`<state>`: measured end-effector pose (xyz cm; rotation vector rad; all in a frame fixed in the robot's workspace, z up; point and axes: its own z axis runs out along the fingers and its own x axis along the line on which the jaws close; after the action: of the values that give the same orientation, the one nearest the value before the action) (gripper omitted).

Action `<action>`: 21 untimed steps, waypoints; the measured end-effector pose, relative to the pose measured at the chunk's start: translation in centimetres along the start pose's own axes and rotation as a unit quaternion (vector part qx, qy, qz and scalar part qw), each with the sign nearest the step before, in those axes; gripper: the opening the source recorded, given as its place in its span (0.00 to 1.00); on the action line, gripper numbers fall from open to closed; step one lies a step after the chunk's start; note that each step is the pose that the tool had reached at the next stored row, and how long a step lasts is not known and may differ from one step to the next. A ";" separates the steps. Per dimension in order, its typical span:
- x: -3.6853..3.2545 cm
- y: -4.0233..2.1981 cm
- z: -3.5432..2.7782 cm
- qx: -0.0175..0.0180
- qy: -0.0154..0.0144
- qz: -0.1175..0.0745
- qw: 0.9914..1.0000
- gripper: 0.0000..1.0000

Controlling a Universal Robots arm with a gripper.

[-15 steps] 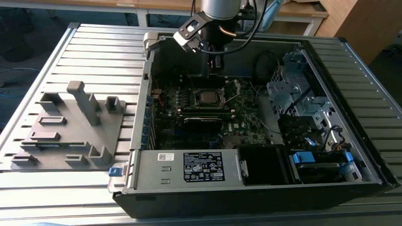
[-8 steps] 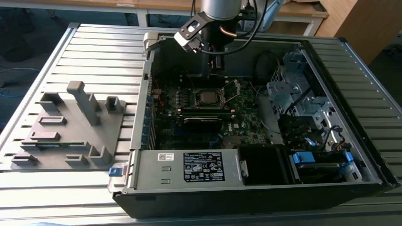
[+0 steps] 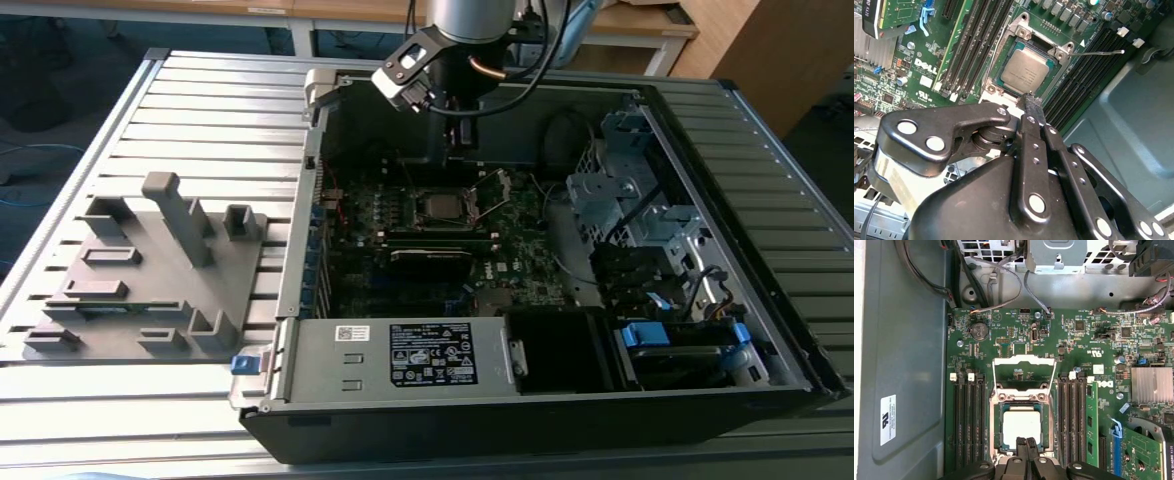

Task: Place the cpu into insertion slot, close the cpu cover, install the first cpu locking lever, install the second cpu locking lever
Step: 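Close the cpu cover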

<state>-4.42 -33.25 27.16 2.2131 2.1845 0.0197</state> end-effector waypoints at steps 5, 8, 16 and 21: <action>0.00 0.04 0.01 0.000 0.000 0.000 1.000 0.11; 0.00 0.04 0.01 0.000 0.000 0.000 1.000 0.11; 0.00 0.22 0.02 0.000 0.000 0.000 1.000 0.11; 0.00 0.48 0.03 0.000 0.000 0.000 1.000 0.11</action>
<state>-3.94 -33.25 27.14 2.2133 2.1843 0.0196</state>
